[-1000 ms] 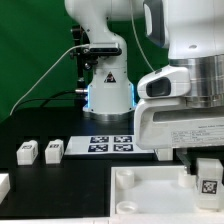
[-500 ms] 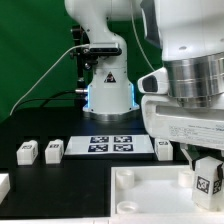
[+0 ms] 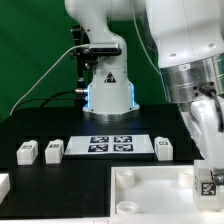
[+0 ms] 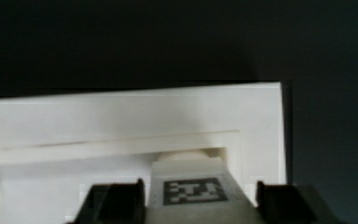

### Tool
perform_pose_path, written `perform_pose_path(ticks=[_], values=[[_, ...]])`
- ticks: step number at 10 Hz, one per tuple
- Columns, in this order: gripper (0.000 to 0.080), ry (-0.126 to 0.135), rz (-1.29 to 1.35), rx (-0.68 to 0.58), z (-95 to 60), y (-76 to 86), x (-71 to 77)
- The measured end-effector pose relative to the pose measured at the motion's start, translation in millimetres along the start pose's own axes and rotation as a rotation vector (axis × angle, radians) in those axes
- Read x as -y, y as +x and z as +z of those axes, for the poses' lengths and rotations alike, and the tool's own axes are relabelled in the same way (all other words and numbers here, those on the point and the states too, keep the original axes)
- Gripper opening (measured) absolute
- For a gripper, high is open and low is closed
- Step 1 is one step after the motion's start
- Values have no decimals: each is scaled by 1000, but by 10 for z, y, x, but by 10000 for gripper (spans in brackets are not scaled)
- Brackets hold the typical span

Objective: Assemble one leg

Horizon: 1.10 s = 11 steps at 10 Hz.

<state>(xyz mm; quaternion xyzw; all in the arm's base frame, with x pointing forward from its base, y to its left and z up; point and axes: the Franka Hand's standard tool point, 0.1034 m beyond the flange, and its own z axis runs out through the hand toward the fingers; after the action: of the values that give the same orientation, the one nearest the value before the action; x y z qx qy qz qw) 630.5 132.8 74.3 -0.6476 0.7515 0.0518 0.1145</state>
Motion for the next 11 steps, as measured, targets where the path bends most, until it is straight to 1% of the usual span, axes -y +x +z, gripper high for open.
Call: perform_pose_path(ticks=[1, 2, 3, 4, 5, 6, 7, 8, 10, 11], values=[[296, 0, 5, 0, 0, 1, 0], [296, 0, -57, -1, 2, 1, -1], [488, -2, -83, -2, 2, 8, -2], [488, -12, -260, -2, 2, 52, -8], [619, -27, -462, -5, -6, 99, -8], [619, -55, -639, -15, -17, 112, -18], [643, -63, -759, -23, -21, 105, -14], [649, -63, -805, -22, -19, 117, -11], [649, -67, -1007, -20, -21, 129, -8], [649, -89, -1171, -30, -23, 133, -7]])
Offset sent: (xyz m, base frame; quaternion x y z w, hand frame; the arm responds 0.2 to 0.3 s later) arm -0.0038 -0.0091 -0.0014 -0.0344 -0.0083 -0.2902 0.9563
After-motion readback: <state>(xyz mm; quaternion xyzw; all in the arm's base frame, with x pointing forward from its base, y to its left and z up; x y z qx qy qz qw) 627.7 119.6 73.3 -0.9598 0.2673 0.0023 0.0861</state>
